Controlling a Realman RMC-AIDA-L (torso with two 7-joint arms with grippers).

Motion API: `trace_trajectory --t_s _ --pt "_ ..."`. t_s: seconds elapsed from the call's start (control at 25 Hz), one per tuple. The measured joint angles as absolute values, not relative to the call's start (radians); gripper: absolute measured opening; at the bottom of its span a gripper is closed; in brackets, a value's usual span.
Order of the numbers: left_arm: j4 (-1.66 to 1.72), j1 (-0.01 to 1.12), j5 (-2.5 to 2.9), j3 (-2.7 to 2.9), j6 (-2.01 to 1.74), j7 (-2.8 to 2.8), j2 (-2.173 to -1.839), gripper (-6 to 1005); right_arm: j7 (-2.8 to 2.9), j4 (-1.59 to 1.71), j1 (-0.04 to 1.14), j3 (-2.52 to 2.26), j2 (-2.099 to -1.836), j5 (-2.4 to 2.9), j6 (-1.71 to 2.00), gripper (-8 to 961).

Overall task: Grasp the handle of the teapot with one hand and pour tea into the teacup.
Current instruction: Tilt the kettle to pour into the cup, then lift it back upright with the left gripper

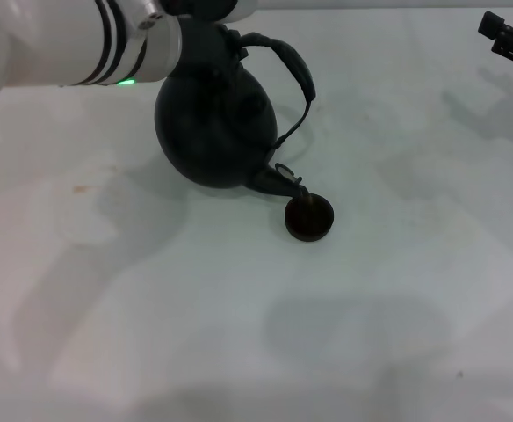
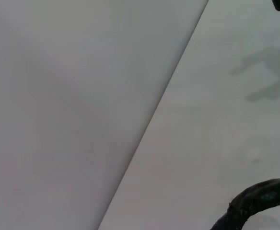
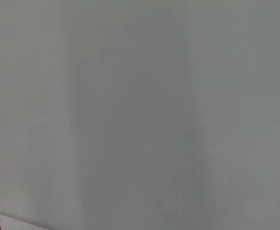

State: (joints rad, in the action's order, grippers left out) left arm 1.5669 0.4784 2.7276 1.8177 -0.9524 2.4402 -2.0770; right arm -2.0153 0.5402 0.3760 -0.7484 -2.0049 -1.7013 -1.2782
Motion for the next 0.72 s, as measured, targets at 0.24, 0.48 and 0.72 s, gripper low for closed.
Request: trace_trajectory --t_s 0.24,0.48,0.72 --pt "1.566 0.472 2.727 1.815 -0.951 2.442 -2.077 125 -2.014 0.533 0.39 -0.749 -2.005 -1.697 -1.268 868" --pt "1.566 0.471 2.729 1.817 -0.951 2.44 -2.075 125 -2.014 0.53 0.398 -0.75 -2.005 -1.695 -1.257 868" --pt "1.566 0.472 2.745 1.818 -0.952 2.441 -2.075 126 -2.018 0.519 0.402 -0.75 -2.006 -1.695 -1.256 868"
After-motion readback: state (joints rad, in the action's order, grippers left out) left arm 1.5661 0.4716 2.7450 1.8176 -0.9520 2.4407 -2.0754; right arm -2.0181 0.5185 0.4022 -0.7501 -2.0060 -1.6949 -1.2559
